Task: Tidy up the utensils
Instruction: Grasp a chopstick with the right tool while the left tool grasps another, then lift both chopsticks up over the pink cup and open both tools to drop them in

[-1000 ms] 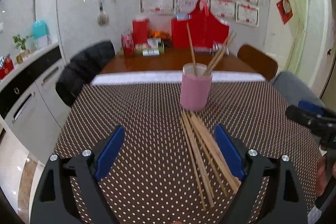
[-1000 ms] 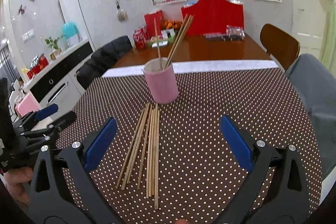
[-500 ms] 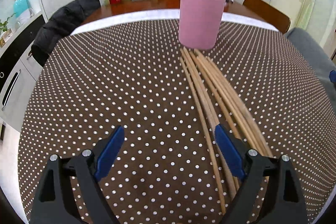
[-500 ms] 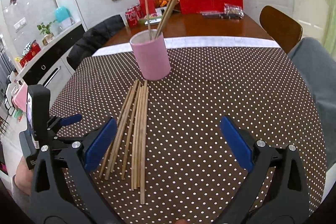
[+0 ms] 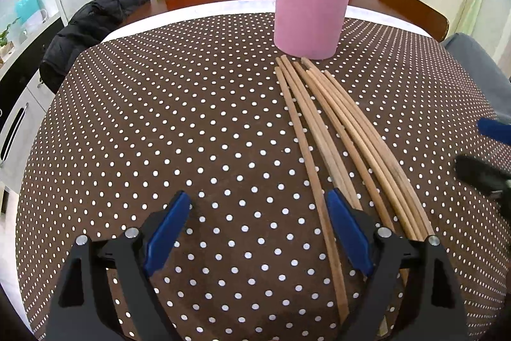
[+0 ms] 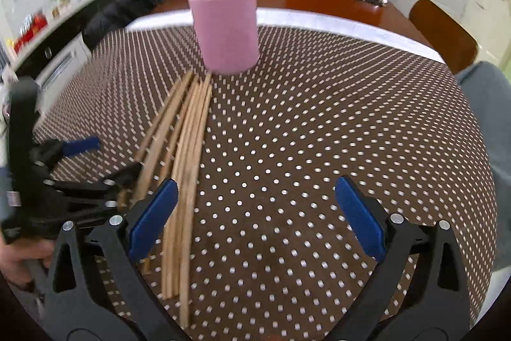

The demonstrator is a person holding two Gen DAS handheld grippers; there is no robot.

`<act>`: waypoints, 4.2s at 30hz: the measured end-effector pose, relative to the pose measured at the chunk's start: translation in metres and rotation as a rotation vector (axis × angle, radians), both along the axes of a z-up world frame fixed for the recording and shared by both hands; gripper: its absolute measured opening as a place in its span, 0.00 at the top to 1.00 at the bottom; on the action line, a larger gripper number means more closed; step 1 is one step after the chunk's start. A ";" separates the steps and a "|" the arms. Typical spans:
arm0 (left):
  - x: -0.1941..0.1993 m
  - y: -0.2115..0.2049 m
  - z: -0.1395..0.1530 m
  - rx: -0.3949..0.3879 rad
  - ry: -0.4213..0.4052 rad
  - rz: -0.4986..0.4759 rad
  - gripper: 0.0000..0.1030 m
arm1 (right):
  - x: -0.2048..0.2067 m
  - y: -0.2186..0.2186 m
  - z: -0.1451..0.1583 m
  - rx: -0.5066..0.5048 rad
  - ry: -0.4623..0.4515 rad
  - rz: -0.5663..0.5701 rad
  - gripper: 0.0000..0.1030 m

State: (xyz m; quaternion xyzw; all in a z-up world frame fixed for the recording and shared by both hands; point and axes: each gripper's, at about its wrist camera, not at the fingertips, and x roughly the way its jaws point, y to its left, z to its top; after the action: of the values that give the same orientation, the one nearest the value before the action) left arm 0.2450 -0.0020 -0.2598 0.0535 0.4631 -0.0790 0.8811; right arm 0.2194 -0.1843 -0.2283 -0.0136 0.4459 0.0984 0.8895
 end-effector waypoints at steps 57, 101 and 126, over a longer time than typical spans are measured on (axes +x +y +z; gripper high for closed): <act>0.002 0.011 0.040 -0.176 -0.089 -0.036 0.95 | 0.016 -0.008 0.020 0.247 -0.131 0.091 0.94; 0.161 -0.026 0.169 -0.618 -0.786 -0.138 0.95 | 0.164 -0.008 0.151 0.427 -0.762 -0.152 0.94; 0.151 -0.007 0.156 -0.558 -0.761 -0.095 0.40 | 0.140 -0.003 0.162 0.436 -0.780 -0.144 0.14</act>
State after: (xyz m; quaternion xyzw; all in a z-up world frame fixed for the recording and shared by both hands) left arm 0.3961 -0.0086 -0.1037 -0.1389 0.0656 -0.2152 0.9644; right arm 0.3593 -0.1877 -0.0665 0.1691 0.0462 0.1156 0.9777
